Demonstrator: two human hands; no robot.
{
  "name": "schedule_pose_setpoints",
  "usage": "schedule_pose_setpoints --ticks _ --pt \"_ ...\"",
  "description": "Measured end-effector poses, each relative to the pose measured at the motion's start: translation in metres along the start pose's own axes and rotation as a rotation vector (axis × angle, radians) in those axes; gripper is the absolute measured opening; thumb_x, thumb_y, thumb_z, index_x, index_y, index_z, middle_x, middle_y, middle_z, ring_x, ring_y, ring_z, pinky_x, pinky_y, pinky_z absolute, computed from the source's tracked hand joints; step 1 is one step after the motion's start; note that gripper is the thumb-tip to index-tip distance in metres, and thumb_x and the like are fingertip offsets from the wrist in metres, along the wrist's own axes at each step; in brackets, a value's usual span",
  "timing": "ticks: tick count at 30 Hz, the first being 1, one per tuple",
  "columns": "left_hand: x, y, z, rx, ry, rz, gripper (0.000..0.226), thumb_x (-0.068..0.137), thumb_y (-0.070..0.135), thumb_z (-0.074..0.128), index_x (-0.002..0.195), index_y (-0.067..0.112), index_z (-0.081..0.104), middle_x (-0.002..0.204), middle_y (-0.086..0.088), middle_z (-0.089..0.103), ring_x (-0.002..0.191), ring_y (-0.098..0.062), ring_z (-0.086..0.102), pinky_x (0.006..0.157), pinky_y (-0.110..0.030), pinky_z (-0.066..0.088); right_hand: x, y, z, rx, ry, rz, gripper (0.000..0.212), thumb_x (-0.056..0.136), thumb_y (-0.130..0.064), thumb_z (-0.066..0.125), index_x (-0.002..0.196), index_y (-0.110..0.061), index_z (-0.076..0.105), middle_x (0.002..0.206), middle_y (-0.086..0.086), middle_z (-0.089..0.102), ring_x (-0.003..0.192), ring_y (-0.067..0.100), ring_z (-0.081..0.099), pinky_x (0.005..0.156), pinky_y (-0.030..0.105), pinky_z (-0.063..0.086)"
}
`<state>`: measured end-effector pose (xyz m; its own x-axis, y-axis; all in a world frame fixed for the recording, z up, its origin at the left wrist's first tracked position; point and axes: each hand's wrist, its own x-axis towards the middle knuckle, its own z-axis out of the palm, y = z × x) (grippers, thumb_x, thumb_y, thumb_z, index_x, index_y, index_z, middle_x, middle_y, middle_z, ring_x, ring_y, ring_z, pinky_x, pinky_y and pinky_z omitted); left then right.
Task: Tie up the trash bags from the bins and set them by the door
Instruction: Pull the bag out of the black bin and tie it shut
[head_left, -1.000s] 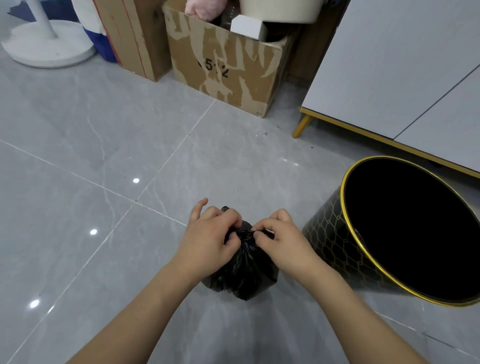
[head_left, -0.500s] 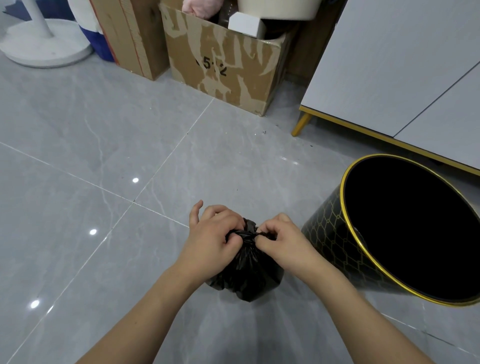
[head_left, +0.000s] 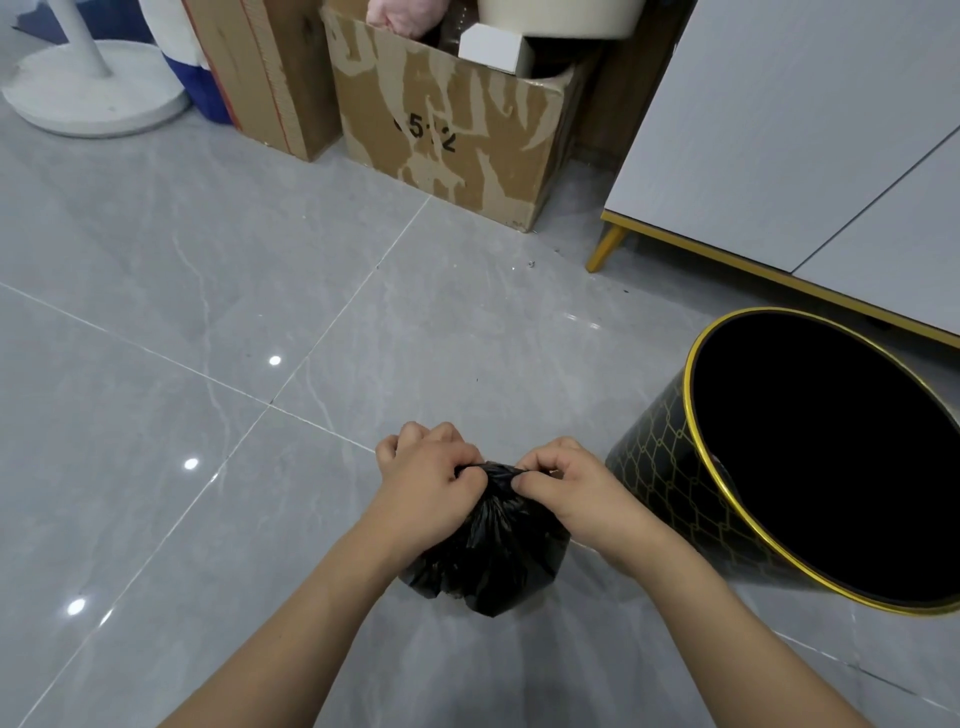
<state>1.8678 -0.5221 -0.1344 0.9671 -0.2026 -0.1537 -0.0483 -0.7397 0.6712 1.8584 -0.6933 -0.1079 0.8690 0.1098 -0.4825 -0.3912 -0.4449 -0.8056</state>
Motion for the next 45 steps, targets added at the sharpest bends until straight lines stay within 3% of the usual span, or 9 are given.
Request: schedule_pose_setpoints --ticks 3,7,12,17,24,29,36,39,45 --pt "0.0 0.001 0.002 -0.035 0.014 0.035 0.021 0.074 0.032 0.037 0.058 0.035 0.05 0.096 0.018 0.05 0.107 -0.008 0.032 0.102 -0.032 0.012 0.001 0.004 -0.001 -0.088 0.022 0.026 0.016 0.088 -0.021 0.061 0.072 -0.021 0.065 0.103 -0.005 0.046 0.079 0.002 0.051 0.071 0.014 0.038" --pt "-0.001 0.004 0.003 -0.019 0.047 0.077 0.021 0.075 0.031 0.036 0.065 0.034 0.054 0.109 0.024 0.044 0.115 -0.006 0.025 0.104 -0.029 0.005 0.004 0.006 0.001 -0.165 0.073 0.009 0.01 0.088 -0.024 0.059 0.084 -0.028 0.066 0.101 -0.008 0.04 0.079 0.001 0.051 0.072 0.015 0.041" --pt "-0.001 -0.003 0.006 0.039 0.139 -0.012 0.015 0.073 0.035 0.041 0.077 0.036 0.056 0.115 0.024 0.04 0.115 -0.005 0.021 0.104 -0.029 0.001 0.003 -0.003 -0.003 0.163 -0.125 0.112 0.02 0.085 -0.017 0.055 0.072 -0.018 0.07 0.086 0.012 0.056 0.067 0.015 0.051 0.053 0.024 0.035" --pt "-0.003 -0.007 0.003 0.062 0.223 0.1 0.02 0.074 0.03 0.049 0.093 0.032 0.045 0.111 0.016 0.044 0.108 -0.009 0.032 0.108 -0.04 0.014 -0.002 -0.005 -0.012 0.43 -0.265 0.265 0.028 0.087 -0.008 0.043 0.069 -0.014 0.064 0.061 0.001 0.054 0.05 0.011 0.046 0.042 0.021 0.032" --pt "-0.012 -0.007 0.004 -0.007 0.217 0.231 0.035 0.075 0.006 0.045 0.09 0.037 0.039 0.099 0.021 0.055 0.108 -0.004 0.044 0.113 -0.04 0.008 0.001 -0.005 -0.003 0.211 -0.122 0.241 0.019 0.062 -0.023 0.053 0.078 -0.013 0.054 0.079 0.012 0.042 0.074 0.026 0.039 0.054 0.031 0.025" --pt "-0.01 -0.001 0.005 -0.186 0.14 0.122 0.035 0.078 0.008 0.034 0.096 0.036 0.043 0.091 0.015 0.061 0.102 -0.001 0.05 0.113 -0.031 0.005 0.003 -0.003 -0.001 0.065 -0.09 0.171 0.018 0.081 -0.014 0.051 0.063 -0.013 0.046 0.057 0.002 0.037 0.048 0.013 0.034 0.044 0.023 0.026" --pt "-0.005 0.008 0.003 -0.295 0.122 -0.066 0.031 0.084 0.002 0.038 0.097 0.029 0.047 0.088 0.005 0.066 0.097 0.023 0.028 0.101 -0.029 0.02 0.005 -0.001 0.003 -0.03 0.013 0.091 0.019 0.079 -0.025 0.054 0.08 -0.024 0.073 0.105 0.007 0.058 0.08 0.016 0.06 0.065 0.024 0.048" --pt "-0.006 0.004 0.005 -0.212 0.152 -0.029 0.029 0.079 0.002 0.04 0.091 0.029 0.044 0.088 0.01 0.059 0.099 0.007 0.039 0.103 -0.029 0.015 0.002 -0.007 -0.002 0.137 -0.152 0.196 0.016 0.078 -0.016 0.051 0.077 -0.013 0.067 0.077 0.011 0.057 0.061 0.016 0.05 0.05 0.024 0.036" --pt "-0.018 -0.005 0.004 -0.091 0.204 0.245 0.042 0.071 -0.005 0.042 0.091 0.033 0.041 0.113 0.017 0.045 0.112 -0.004 0.042 0.104 -0.029 0.014 0.004 -0.008 -0.008 0.375 -0.225 0.306 0.013 0.077 -0.008 0.05 0.069 -0.01 0.06 0.064 0.007 0.05 0.056 0.017 0.045 0.052 0.03 0.033"
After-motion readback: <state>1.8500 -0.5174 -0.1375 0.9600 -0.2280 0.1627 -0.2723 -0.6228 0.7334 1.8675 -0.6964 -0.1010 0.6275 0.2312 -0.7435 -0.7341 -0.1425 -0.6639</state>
